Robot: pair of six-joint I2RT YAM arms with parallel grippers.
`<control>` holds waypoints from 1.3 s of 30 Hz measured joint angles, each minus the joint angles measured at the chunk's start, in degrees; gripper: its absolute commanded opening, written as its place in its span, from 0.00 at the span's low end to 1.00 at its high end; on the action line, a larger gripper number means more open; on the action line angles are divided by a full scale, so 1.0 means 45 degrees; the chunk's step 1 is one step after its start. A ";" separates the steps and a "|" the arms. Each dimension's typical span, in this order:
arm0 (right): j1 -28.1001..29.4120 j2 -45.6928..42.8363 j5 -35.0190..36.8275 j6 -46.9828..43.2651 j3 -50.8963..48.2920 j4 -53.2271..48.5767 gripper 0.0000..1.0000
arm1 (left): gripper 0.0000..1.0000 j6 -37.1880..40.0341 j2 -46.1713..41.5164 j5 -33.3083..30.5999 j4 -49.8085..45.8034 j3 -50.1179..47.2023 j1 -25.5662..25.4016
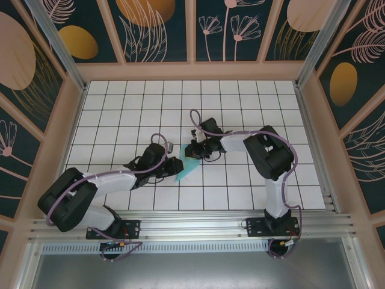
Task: Fold a paper plane with a square sheet of paper (pick it up from the middle)
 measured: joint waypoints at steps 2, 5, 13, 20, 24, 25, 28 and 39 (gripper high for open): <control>0.0000 0.0000 0.0000 0.0000 0.0000 -0.0005 0.13 | 0.14 -0.0005 0.0126 0.0170 0.0087 0.0087 0.0000; 0.0000 0.0000 0.0005 0.0034 0.0000 0.0000 0.13 | 0.15 -0.0063 0.0695 0.0568 0.0452 0.0053 0.0000; 0.0000 0.0000 0.0005 0.0034 0.0000 -0.0005 0.13 | 0.15 -0.0199 0.1666 0.1316 0.1112 -0.0325 0.0000; 0.0000 0.0000 0.0005 0.0039 0.0000 -0.0010 0.13 | 0.14 -0.0180 0.1802 0.0772 0.0889 -0.0335 0.0000; -0.0005 0.0024 0.0000 0.0039 0.0000 -0.0010 0.13 | 0.14 -0.0083 0.1715 0.0306 0.0563 -0.0335 0.0000; -0.0010 0.0024 0.0000 0.0039 0.0000 -0.0010 0.13 | 0.13 -0.0058 0.1715 0.0296 0.0554 -0.0335 0.0000; -0.0015 0.0024 -0.0010 0.0039 0.0000 -0.0010 0.13 | 0.13 -0.0034 0.1753 0.0306 0.0583 -0.0369 0.0000; -0.0015 0.0024 0.0000 0.0039 0.0015 -0.0034 0.13 | 0.09 -0.0432 0.1792 0.0622 0.2506 -0.1477 0.0015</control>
